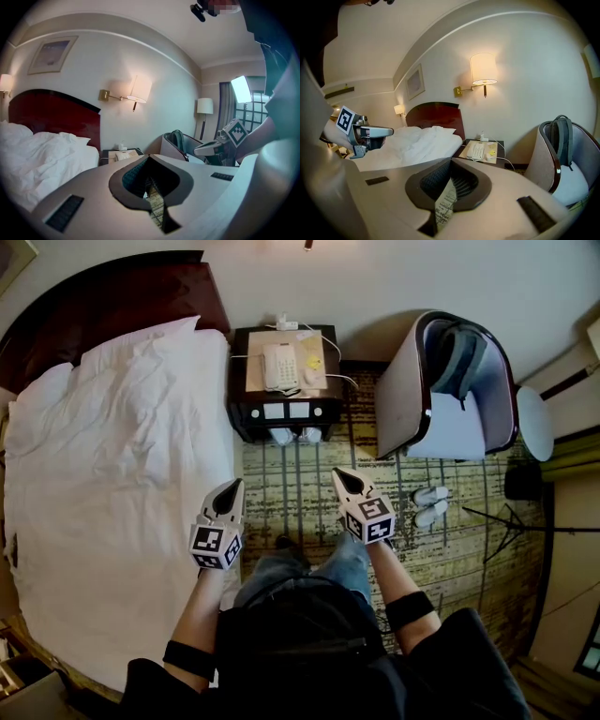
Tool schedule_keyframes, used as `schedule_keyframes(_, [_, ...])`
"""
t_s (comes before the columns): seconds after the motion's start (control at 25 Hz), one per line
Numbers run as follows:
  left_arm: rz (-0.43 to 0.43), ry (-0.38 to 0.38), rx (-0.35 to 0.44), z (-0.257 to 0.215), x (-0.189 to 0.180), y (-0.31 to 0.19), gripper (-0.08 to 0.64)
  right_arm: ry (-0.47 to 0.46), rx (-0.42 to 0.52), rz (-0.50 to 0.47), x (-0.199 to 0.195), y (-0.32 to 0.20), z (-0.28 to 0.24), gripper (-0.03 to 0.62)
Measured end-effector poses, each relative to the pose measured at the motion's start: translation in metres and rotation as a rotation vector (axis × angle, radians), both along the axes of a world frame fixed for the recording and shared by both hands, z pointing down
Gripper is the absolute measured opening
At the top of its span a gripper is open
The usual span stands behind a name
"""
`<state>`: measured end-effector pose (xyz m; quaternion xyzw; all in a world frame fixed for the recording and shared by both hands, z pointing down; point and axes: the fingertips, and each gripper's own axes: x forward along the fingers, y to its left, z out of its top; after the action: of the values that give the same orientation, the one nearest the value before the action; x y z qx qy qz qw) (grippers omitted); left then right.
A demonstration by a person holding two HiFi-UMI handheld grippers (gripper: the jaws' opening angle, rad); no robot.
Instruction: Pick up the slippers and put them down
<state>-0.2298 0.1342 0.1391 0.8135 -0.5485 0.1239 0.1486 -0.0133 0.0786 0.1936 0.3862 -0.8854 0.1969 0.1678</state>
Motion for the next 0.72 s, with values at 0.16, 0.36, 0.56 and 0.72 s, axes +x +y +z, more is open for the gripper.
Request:
schedule_keyframes(0.16, [-0.002, -0.005, 0.01, 0.005, 0.011, -0.002, 0.004, 0.019, -0.007, -0.012, 0.01, -0.007, 0.008, 0.003])
schedule_keyframes(0.36, [-0.062, 0.009, -0.001, 0.026, 0.026, -0.011, 0.004, 0.063, -0.011, -0.029, 0.03, -0.026, 0.033, 0.029])
schedule_keyframes(0.56, [-0.141, 0.022, -0.039, 0.06, 0.053, -0.019, 0.004, 0.076, -0.083, -0.053, 0.058, -0.047, 0.078, 0.035])
schedule_keyframes(0.72, [-0.17, 0.003, -0.058, 0.094, 0.076, -0.025, 0.004, 0.075, -0.157, -0.073, 0.072, -0.062, 0.123, 0.075])
